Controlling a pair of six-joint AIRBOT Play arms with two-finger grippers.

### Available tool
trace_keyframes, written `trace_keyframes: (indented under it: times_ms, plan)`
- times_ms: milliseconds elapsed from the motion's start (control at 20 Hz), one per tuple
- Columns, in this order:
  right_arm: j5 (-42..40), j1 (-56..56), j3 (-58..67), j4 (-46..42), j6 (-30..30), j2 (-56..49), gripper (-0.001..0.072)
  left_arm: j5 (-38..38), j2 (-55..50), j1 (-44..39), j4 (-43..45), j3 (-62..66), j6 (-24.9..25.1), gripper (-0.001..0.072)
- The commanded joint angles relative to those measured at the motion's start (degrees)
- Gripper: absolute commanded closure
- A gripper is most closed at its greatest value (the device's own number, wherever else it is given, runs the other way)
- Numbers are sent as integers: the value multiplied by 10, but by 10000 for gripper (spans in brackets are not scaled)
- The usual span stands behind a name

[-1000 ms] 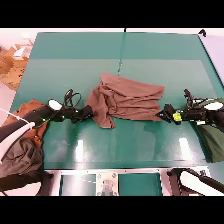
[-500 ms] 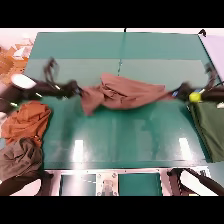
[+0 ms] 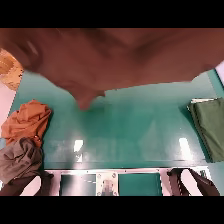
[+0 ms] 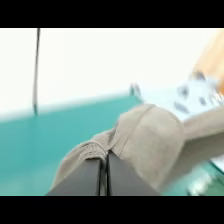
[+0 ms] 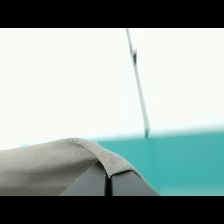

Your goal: Fold the shirts.

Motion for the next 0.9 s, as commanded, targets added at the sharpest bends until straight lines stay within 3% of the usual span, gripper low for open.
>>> trace_keyframes:
  times_ms: [0,250,400,500,600,700,850]
  plan:
    - [-3,-23,74,-31,30,30,698,-17,13,12,52,114,-14,683]
    - [23,-23,-9,-29,29,30,698,-82,16,12,79,47,-13,683]
    - [4,-19,-175,27,-20,26,698,-100,14,12,79,-73,8,683]
    - [-51,4,-319,52,-63,12,698,-82,-5,12,69,-175,26,683]
    - [-136,42,-451,52,-100,-21,698,-14,-48,9,34,-287,54,683]
    - [-224,84,-542,57,-128,-82,698,81,-110,-17,-28,-376,121,683]
    - [-330,144,-563,101,-180,-226,698,204,-266,-93,-81,-404,210,682]
